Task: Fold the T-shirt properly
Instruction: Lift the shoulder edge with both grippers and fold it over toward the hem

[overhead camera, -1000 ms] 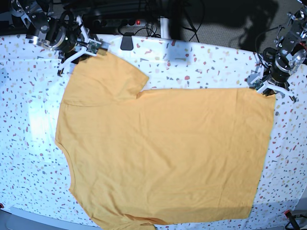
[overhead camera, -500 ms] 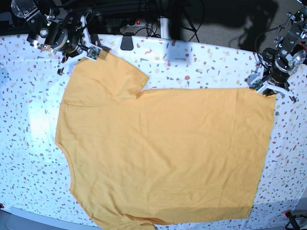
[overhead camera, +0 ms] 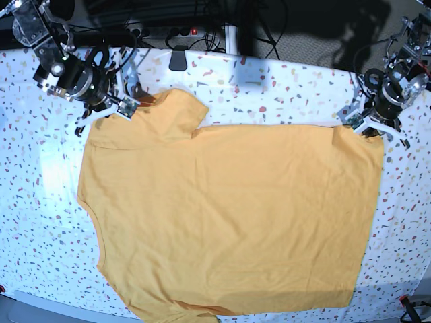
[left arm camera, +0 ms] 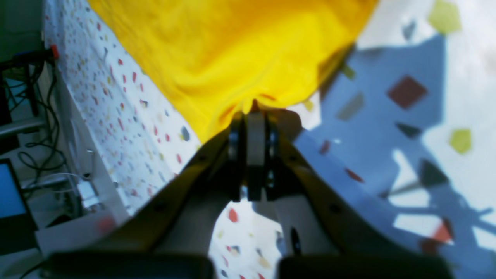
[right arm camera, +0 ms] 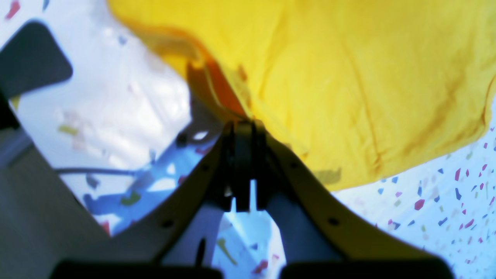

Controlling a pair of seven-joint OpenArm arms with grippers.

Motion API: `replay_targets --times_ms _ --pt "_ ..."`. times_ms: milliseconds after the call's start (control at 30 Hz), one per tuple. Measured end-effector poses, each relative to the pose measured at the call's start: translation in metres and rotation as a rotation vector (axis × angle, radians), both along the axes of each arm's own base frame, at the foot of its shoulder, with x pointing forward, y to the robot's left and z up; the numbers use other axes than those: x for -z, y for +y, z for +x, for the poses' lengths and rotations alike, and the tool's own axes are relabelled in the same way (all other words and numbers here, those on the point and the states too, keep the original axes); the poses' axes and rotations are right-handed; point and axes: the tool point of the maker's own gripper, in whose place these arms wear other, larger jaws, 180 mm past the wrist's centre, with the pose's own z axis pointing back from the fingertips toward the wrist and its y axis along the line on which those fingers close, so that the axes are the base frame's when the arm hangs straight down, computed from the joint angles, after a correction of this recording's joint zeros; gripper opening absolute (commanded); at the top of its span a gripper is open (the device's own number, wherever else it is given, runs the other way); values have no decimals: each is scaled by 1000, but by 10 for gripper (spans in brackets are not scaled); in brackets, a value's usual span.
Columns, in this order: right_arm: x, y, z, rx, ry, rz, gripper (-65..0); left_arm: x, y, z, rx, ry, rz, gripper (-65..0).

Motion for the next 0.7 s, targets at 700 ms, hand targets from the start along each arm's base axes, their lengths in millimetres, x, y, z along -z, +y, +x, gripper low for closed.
replay_targets --times_ms 700 --pt "-58 53 100 161 -271 192 -650 -45 -9 55 -21 -129 -102 -650"
